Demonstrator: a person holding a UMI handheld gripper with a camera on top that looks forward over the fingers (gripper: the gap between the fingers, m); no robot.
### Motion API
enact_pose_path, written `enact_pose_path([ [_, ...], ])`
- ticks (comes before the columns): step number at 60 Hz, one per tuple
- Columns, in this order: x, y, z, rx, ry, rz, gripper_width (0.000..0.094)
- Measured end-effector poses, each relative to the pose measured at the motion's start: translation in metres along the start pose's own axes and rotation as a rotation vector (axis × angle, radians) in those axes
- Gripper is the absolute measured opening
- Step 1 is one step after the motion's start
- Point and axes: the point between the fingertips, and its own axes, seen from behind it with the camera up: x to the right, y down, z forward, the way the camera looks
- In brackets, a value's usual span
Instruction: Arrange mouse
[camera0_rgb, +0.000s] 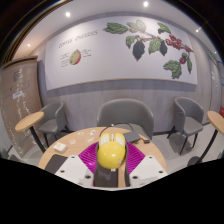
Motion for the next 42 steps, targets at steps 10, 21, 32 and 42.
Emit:
enact_pose_path([
  [10,-0.118,0.065,-0.019,-0.058,-0.079,-0.027,0.0358],
  [21,-0.142,0.140,-0.012,-0.231,-0.071,-0.010,0.0359],
  [32,-0.136,0.158,-0.013,-0.288,-0.058,-0.019,0.0477],
  [42,-0.133,0.145,-0.042,-0.277,-0.148,-0.100,0.0852],
])
